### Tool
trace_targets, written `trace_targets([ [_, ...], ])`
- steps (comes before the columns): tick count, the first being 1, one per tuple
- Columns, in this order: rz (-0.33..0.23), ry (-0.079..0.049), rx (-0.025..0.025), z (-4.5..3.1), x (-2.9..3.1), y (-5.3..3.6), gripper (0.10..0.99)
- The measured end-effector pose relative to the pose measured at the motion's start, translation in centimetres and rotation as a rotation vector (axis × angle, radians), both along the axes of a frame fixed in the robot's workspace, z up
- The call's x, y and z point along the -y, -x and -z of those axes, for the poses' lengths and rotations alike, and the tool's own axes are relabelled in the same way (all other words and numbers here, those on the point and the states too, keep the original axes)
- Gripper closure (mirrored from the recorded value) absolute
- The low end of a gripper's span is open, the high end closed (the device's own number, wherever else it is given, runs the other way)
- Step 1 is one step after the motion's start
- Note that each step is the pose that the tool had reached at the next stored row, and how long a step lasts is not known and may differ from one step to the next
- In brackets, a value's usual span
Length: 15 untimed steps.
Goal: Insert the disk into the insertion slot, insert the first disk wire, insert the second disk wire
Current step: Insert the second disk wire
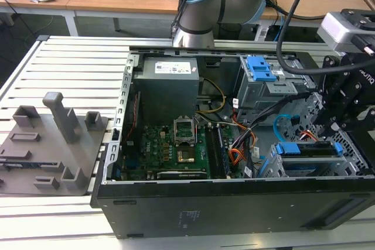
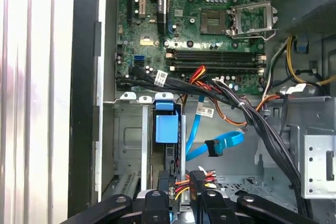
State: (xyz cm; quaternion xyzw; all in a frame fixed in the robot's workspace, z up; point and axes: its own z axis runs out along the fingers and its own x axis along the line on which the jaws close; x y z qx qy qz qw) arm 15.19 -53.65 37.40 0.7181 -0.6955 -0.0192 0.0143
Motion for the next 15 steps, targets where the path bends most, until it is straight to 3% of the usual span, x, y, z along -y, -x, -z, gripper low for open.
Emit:
trace_targets([
  [4, -0.112, 0.000, 0.0000, 0.01, 0.00, 0.00, 0.784],
  [5, -0.113, 0.000, -0.0001, 0.00, -0.03, 0.00, 0.784],
  [7, -0.113, 0.000, -0.0001, 0.01, -0.89, 0.00, 0.784],
  [8, -0.113, 0.000, 0.0000, 0.02, -2.39, 0.00, 0.784],
  [9, -0.113, 0.000, 0.0000, 0.02, -2.87, 0.02, 0.784],
  [12, -0.114, 0.000, 0.0000, 0.16, -3.06, 0.54, 0.784],
  [15, -0.116, 0.000, 0.0000, 0.51, -3.21, 2.01, 0.784],
])
